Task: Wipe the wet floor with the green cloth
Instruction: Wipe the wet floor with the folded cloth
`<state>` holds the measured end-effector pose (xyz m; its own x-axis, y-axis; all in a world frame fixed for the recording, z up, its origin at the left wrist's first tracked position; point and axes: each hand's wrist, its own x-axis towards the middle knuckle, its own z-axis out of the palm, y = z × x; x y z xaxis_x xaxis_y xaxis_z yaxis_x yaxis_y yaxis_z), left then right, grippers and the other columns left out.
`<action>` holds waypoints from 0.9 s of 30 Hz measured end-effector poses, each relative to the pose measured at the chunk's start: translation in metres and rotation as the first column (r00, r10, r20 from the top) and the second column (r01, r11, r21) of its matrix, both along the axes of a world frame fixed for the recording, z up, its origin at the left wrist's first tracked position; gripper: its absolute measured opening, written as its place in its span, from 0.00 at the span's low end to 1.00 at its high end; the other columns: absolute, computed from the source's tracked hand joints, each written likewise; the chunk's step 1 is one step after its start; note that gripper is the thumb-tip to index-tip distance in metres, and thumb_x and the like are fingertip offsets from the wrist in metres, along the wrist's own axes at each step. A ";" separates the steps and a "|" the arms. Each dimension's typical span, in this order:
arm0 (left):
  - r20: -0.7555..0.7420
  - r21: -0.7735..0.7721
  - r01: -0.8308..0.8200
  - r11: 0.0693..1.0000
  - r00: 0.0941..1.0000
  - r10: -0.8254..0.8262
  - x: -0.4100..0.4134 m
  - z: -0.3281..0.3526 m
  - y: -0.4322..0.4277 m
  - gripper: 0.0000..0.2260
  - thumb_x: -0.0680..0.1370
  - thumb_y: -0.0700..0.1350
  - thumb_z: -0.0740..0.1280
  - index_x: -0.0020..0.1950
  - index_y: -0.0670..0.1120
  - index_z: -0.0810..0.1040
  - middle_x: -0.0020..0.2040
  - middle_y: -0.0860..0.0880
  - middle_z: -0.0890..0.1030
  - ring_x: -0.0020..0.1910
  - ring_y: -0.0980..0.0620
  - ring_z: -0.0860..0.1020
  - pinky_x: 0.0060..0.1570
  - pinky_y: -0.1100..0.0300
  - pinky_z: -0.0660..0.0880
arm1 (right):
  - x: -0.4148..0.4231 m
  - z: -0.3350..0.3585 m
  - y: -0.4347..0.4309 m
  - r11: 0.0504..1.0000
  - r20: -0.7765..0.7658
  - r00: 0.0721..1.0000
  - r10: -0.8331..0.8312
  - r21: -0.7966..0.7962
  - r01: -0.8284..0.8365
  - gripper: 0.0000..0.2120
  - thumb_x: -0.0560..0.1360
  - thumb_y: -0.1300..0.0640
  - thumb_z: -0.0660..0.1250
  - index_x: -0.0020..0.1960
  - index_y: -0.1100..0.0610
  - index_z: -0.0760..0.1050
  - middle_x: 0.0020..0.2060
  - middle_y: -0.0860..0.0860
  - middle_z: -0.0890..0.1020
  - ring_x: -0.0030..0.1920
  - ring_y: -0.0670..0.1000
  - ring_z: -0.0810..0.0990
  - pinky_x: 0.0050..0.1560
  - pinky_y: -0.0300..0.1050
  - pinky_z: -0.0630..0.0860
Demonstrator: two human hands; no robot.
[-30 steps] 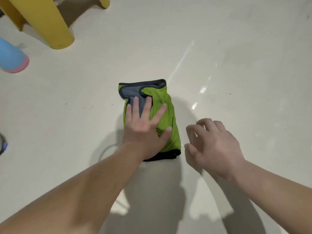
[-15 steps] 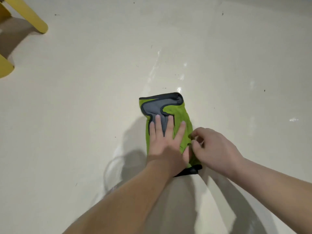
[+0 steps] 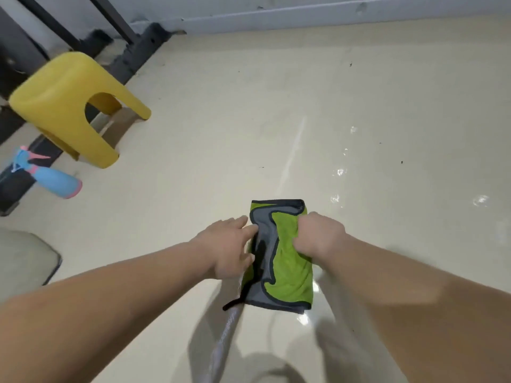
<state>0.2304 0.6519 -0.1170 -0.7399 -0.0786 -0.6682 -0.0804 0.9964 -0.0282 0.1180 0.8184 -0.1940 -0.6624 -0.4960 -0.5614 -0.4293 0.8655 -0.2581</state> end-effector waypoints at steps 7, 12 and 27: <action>0.066 0.055 0.017 0.998 0.998 -0.021 0.021 0.055 0.009 0.29 0.85 0.55 0.60 0.84 0.53 0.53 0.85 0.50 0.54 0.77 0.45 0.68 0.73 0.51 0.67 | 0.019 0.011 -0.023 0.975 0.045 0.976 0.214 -0.075 -0.210 0.23 0.76 0.47 0.68 0.68 0.52 0.70 0.64 0.53 0.70 0.64 0.59 0.74 0.57 0.55 0.76; -0.001 0.124 0.135 0.983 0.991 -0.136 0.005 0.008 -0.015 0.27 0.84 0.54 0.62 0.81 0.53 0.58 0.79 0.48 0.61 0.62 0.42 0.78 0.62 0.47 0.75 | 0.031 -0.016 -0.030 0.936 0.168 0.934 0.316 0.104 -0.335 0.55 0.71 0.31 0.69 0.84 0.51 0.41 0.83 0.55 0.42 0.82 0.60 0.42 0.79 0.62 0.58; -0.433 0.385 0.282 0.879 0.896 -0.097 0.009 -0.132 -0.218 0.21 0.79 0.45 0.66 0.72 0.46 0.69 0.82 0.39 0.57 0.78 0.37 0.60 0.77 0.49 0.59 | 0.099 -0.066 -0.170 0.798 -0.185 0.803 -0.566 0.123 0.590 0.57 0.65 0.17 0.35 0.79 0.53 0.24 0.78 0.59 0.26 0.78 0.61 0.26 0.78 0.61 0.32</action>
